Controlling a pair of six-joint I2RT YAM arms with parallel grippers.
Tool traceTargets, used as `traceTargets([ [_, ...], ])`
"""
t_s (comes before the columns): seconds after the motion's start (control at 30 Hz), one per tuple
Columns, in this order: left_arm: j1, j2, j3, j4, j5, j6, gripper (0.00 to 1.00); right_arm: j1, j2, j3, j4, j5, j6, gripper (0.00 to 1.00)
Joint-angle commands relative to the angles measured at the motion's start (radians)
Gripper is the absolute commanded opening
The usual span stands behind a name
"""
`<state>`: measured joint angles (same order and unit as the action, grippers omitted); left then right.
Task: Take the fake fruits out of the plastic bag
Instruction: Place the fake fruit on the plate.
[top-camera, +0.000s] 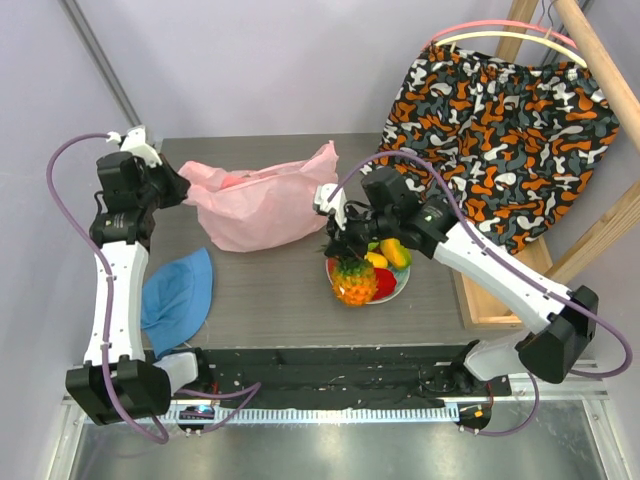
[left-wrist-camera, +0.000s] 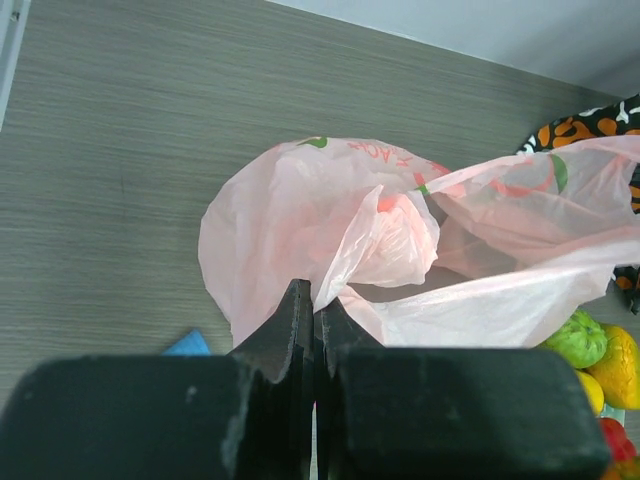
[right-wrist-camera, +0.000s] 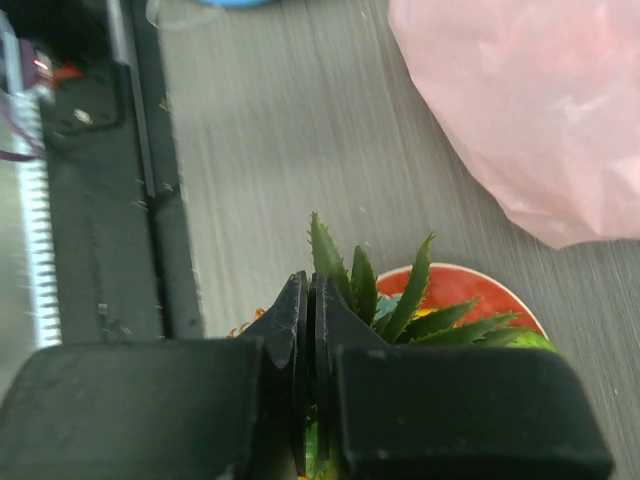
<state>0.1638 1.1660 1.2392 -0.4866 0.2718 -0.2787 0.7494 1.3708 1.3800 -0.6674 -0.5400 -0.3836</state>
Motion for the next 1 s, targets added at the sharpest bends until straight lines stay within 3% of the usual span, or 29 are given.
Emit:
traceTargets([
  [0.0,0.006,-0.054,-0.004,0.016,0.01,0.026,0.0,-0.002,0.016,-0.073,0.161,0.093,-0.098,0.01],
  [0.37,0.008,-0.085,-0.052,-0.006,0.035,0.03,0.0,-0.012,0.096,-0.121,0.266,0.106,-0.046,0.01],
  [0.67,0.008,-0.069,-0.06,0.006,0.056,0.012,0.0,-0.012,0.091,-0.173,0.279,0.219,-0.136,0.01],
  [0.97,0.008,-0.066,-0.063,0.011,0.084,0.01,0.0,-0.01,0.102,-0.239,0.373,0.307,-0.124,0.01],
])
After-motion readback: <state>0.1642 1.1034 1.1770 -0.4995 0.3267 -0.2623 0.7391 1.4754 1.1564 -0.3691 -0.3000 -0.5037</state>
